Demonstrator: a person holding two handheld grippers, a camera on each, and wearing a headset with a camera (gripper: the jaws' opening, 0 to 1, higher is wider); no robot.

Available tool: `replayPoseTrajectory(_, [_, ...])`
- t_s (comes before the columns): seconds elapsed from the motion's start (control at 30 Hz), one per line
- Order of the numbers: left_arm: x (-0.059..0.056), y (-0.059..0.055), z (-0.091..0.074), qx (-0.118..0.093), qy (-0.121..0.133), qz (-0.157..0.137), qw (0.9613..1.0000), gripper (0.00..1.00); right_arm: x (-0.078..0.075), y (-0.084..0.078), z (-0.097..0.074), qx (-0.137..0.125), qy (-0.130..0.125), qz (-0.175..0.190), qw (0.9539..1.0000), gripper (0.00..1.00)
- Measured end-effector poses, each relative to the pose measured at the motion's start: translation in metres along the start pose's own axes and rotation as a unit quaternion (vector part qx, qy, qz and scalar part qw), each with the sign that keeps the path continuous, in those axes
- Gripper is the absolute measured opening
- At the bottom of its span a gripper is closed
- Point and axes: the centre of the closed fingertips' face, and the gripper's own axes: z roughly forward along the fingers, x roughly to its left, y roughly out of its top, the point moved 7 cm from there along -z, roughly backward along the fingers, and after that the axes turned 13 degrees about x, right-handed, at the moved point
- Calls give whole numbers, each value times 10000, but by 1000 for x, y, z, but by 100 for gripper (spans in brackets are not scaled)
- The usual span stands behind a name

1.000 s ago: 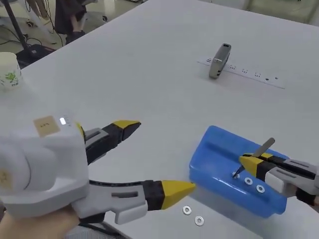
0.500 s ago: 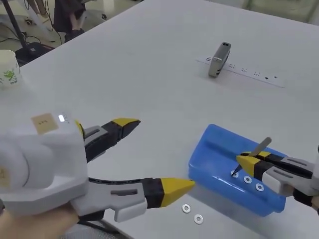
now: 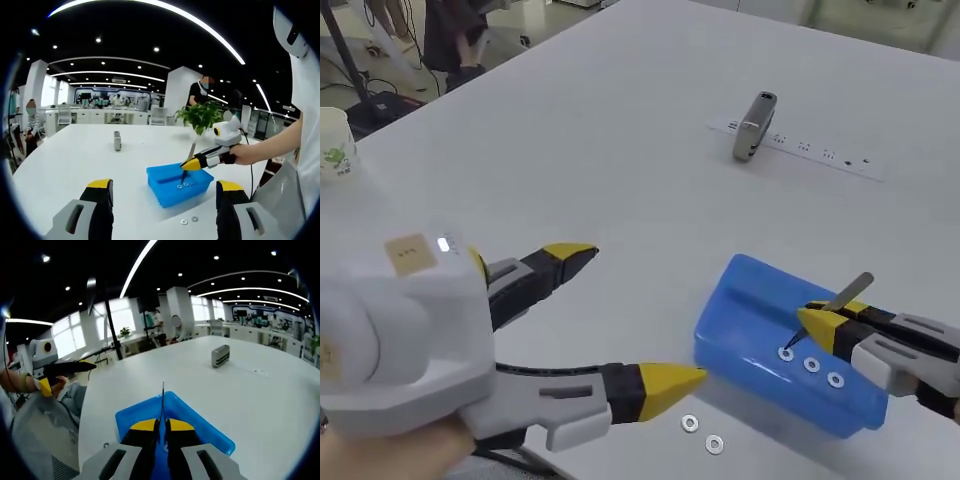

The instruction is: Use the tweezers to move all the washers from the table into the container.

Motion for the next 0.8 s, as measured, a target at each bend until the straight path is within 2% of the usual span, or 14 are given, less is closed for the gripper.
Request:
replayPoseTrajectory(0.4, [0, -1, 1, 69, -3, 75, 9999, 86, 15, 6, -21, -277, -21, 65, 9996, 4])
replayPoseTrajectory(0.8, [-1, -2, 1, 98, 7, 137, 9999, 85, 40, 8, -33, -403, 180, 54, 9990, 4])
